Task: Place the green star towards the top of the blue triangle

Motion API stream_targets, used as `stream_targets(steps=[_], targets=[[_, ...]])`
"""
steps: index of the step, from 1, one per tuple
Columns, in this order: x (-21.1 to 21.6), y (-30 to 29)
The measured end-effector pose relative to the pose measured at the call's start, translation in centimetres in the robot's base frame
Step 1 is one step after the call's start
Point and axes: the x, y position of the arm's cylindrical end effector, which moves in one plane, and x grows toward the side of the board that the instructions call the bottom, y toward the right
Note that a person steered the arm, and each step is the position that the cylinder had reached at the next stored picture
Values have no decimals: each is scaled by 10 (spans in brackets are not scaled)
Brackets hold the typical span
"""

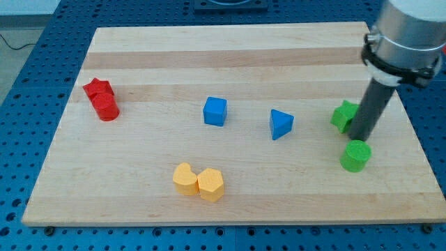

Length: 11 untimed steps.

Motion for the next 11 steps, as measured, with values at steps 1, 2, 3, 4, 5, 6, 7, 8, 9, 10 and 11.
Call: stream_targets(steps=[1,2,3,4,5,6,7,8,9,10,11], targets=[[-20,-4],[-50,-65],[-77,-126],[-65,-119],[-37,-78],[-38,-33],[-67,-47],[-73,-113],[-70,-164],[-52,-106],[-50,-39]])
